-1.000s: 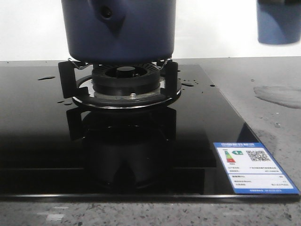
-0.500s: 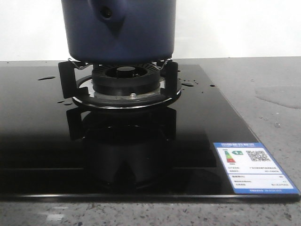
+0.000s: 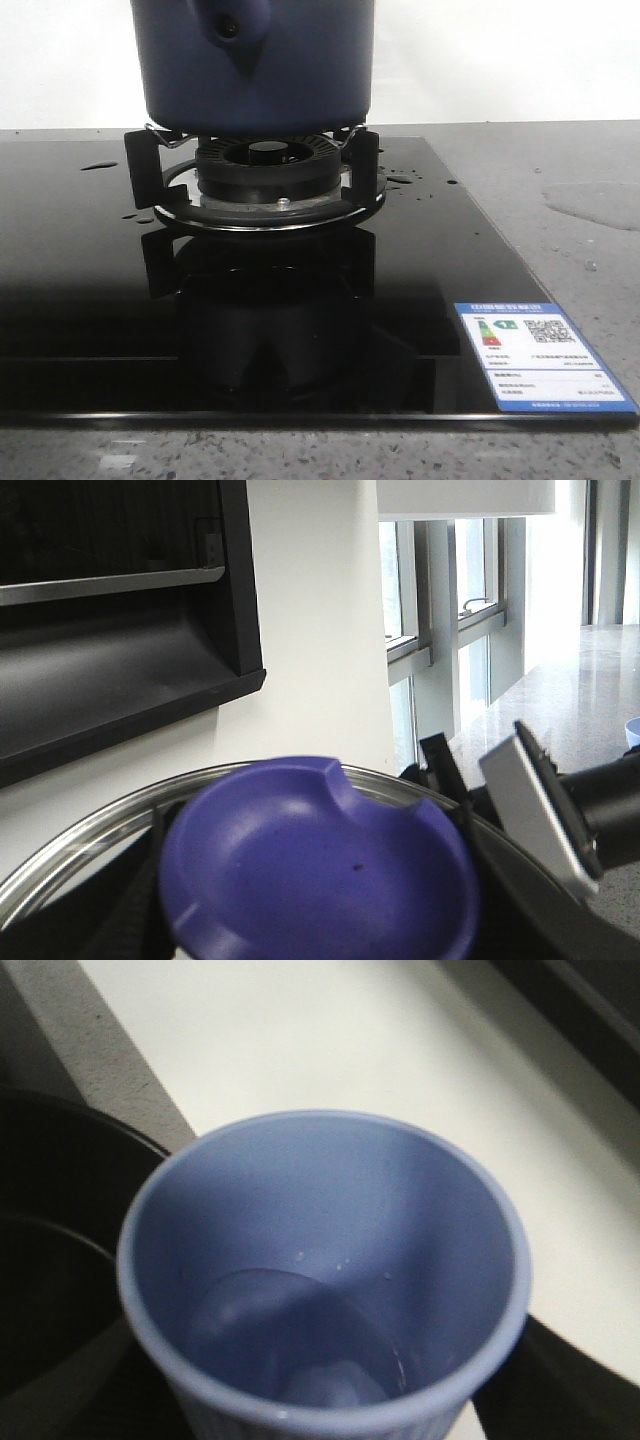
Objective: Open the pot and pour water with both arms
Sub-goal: 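Tilt the saucepan with the right gripper to pour water into the cup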
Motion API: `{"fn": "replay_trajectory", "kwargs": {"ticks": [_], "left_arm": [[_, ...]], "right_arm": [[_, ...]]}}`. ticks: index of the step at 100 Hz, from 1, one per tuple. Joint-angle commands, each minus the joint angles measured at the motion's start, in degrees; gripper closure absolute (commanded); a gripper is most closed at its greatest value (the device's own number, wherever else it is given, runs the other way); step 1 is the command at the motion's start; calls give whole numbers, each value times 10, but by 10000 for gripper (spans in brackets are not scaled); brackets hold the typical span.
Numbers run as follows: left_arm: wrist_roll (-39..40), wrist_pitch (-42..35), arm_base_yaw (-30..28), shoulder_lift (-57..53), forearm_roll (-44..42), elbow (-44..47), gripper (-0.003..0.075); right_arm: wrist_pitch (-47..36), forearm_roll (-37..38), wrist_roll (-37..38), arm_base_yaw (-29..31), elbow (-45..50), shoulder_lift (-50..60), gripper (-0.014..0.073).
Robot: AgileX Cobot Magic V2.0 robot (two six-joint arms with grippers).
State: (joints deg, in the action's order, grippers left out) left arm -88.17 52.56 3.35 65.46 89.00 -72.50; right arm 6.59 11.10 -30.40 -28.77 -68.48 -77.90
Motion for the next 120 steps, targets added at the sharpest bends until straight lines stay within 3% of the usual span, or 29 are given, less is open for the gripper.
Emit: {"fn": "replay_trajectory", "kwargs": {"ticks": [1,39,66,82,120], "left_arm": [[16,-7,-2,-15,54,-24,407],[20,-6,-2,-15,54,-24,407],[20,-6,-2,-15,54,-24,407],[20,-6,-2,-15,54,-24,407],[20,-5,-2,-15,54,-24,407]], "right_arm": [[-66,27,-2,-10,-23,9,293],[-92,214,-2,-22,-23,-33,293],[-127,411,-2,-22,-23,-45,293],[-129,443,-2,-22,-23,-45,293],[-102,435,-2,-22,-22,-45,293]]}}
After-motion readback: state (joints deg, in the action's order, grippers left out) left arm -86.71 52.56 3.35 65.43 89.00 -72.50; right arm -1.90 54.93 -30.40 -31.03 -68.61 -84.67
